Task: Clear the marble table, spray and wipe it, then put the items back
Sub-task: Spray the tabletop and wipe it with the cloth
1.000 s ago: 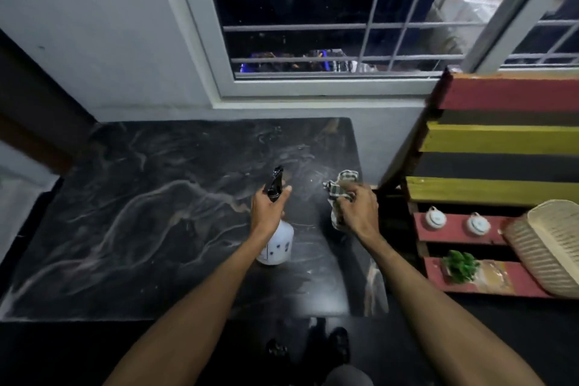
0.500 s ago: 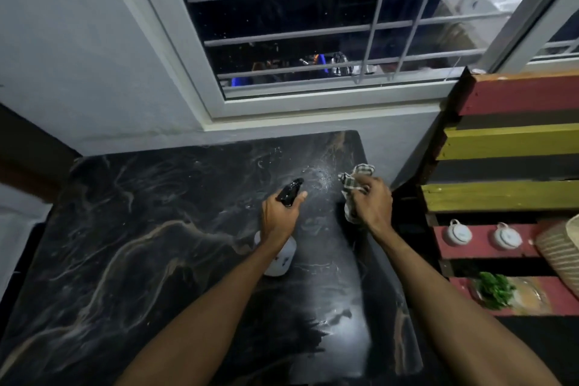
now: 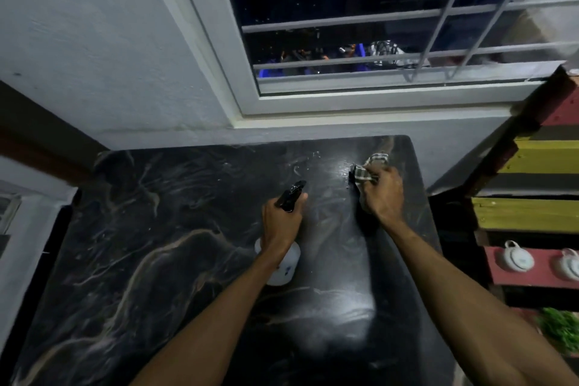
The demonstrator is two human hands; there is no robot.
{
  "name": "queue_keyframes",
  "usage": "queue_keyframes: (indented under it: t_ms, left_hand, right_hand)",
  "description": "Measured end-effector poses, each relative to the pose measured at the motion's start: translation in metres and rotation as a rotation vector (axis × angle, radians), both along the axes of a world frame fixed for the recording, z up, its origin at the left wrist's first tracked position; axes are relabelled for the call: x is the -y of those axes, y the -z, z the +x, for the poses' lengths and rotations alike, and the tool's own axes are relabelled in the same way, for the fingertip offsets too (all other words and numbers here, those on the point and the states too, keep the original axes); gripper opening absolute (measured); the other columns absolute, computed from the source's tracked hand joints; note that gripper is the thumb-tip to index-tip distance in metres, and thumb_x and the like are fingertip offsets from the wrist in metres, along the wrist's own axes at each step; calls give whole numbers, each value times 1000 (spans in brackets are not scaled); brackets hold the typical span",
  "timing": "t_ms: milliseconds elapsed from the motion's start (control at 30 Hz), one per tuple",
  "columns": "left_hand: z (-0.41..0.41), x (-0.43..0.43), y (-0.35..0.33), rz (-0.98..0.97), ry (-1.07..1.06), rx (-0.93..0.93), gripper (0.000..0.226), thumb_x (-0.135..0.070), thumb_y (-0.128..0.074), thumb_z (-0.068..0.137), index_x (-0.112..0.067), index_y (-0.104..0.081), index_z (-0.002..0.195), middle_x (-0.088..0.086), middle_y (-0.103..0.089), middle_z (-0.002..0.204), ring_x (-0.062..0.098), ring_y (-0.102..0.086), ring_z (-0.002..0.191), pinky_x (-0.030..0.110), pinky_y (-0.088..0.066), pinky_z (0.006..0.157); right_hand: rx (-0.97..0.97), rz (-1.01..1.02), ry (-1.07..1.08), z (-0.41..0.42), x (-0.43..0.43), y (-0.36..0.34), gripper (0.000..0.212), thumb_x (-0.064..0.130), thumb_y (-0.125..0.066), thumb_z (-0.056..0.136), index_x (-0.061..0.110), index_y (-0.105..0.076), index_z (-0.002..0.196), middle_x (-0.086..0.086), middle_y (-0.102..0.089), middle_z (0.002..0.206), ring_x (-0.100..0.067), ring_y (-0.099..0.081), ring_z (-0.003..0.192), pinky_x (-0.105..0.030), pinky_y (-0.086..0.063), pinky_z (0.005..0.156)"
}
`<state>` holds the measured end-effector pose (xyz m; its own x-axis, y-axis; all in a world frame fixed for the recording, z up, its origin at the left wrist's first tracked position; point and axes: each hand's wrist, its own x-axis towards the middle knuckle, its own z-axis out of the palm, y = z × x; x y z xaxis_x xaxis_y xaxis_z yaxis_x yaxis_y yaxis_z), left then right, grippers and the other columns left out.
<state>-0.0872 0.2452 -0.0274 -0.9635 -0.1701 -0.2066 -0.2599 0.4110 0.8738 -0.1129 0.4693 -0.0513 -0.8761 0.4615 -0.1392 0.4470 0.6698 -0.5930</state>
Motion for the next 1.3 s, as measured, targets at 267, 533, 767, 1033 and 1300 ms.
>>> queue_keyframes:
  t_ms: [267, 533, 767, 1033, 1300]
  left_hand:
    - [-28, 98, -3, -14, -64, -70, 38, -34, -81, 84, -19, -54, 61, -5, -56, 57, 22, -61, 60, 31, -47, 64]
    - [-51, 215, -4, -12, -103, -151, 24, -28, -82, 83, -7, -71, 77, 7, -75, 77, 25, -71, 76, 36, -55, 71]
    - [-64, 251, -3, 28, -117, -135, 21, -23, -70, 93, -3, -75, 97, 13, -77, 92, 28, -72, 92, 41, -57, 87]
    - [-63, 219, 0, 84, -38, -86, 19, -18, -69, 94, -5, -74, 81, -8, -71, 67, -10, -66, 65, 2, -42, 58]
    - [-55, 96, 0, 126, 86, -104, 28, -14, -71, 93, -2, -66, 68, 1, -63, 57, 2, -57, 51, 9, -39, 52]
  right_hand:
    - [-19, 260, -458, -31, 124, 26, 52, 16, -58, 90, 29, -54, 141, -6, -42, 152, -36, -44, 121, -41, -37, 97]
    - [-74, 297, -825, -68, 258, 35, 69, 12, -56, 86, 32, -41, 150, 1, -30, 162, -29, -37, 137, -44, -32, 104]
    - [-80, 291, -842, -90, 344, 50, 60, 16, -50, 90, 25, -42, 149, -2, -26, 163, -29, -25, 147, -51, -22, 116]
    - [-48, 369, -380, -83, 251, 42, 66, 10, -57, 82, 20, -45, 146, -9, -36, 156, -33, -30, 144, -47, -22, 116]
    - [102, 390, -218, -44, 93, 33, 64, 13, -59, 78, 16, -50, 141, -13, -42, 150, -39, -44, 112, -44, -41, 95]
